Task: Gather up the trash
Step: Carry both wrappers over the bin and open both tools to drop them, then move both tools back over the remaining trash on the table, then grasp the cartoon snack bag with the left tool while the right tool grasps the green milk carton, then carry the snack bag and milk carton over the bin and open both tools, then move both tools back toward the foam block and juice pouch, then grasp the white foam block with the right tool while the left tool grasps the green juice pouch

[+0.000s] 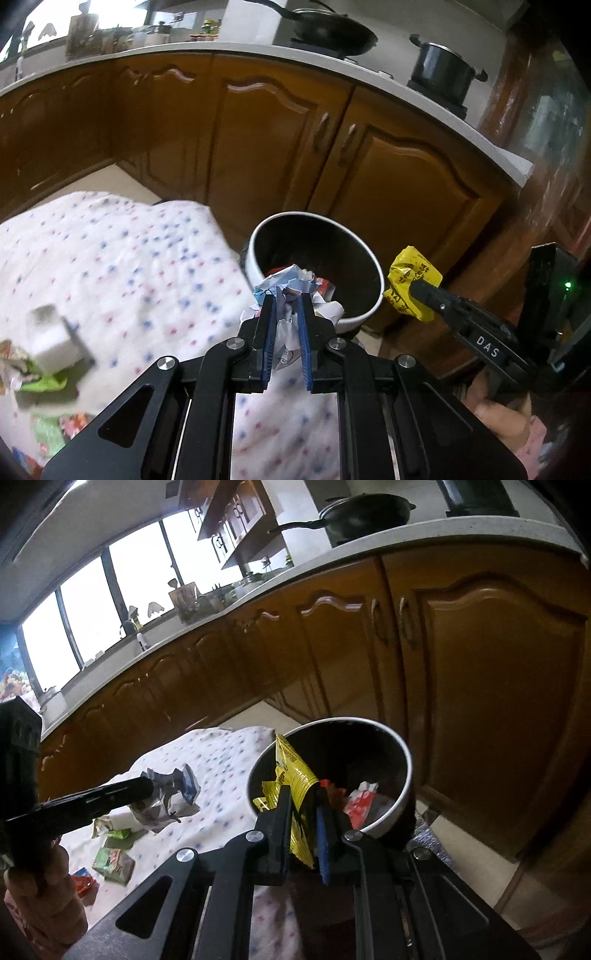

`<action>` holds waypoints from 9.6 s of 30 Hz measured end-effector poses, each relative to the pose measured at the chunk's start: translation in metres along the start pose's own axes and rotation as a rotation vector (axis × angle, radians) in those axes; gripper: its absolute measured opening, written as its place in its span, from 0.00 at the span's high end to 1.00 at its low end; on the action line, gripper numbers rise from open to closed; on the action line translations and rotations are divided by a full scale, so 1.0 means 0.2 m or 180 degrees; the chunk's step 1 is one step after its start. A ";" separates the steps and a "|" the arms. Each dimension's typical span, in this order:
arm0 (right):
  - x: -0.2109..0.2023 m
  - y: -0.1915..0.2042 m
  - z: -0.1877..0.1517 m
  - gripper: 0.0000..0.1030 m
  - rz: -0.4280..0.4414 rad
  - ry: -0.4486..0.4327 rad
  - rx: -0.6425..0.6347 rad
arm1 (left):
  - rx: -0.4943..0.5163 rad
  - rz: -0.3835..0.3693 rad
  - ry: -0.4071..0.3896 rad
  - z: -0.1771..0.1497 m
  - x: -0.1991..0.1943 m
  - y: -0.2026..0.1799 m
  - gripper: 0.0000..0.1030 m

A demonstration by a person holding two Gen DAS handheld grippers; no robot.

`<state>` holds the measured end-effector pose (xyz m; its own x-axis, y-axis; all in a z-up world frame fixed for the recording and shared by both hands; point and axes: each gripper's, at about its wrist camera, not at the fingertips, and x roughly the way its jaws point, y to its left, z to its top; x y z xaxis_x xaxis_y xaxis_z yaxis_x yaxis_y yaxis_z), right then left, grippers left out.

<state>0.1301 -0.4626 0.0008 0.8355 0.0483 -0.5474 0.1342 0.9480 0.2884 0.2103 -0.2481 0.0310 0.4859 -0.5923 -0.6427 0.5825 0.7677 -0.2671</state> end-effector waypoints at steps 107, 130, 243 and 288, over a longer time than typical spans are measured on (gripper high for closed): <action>0.57 1.32 -0.60 0.43 0.1508 0.1364 -0.2212 | -0.1153 0.1091 0.0456 -0.97 -0.68 1.16 0.83; 0.10 0.55 -0.40 0.47 0.0688 0.0599 -0.0348 | -0.0508 0.0626 0.0182 -0.65 -0.46 0.60 0.83; 0.04 0.14 -0.06 0.11 0.0327 0.0027 0.0194 | -0.0247 0.0682 0.0000 -0.23 -0.13 0.33 0.32; 1.04 1.30 -0.20 0.28 0.1458 0.1686 -0.0668 | 0.0403 0.0894 0.0384 -0.31 -0.39 1.26 0.32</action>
<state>0.3170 -0.1927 -0.0684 0.4064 0.5496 -0.7299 -0.3163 0.8341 0.4520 0.2799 0.0067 -0.0307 0.5628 -0.3226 -0.7610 0.5166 0.8560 0.0191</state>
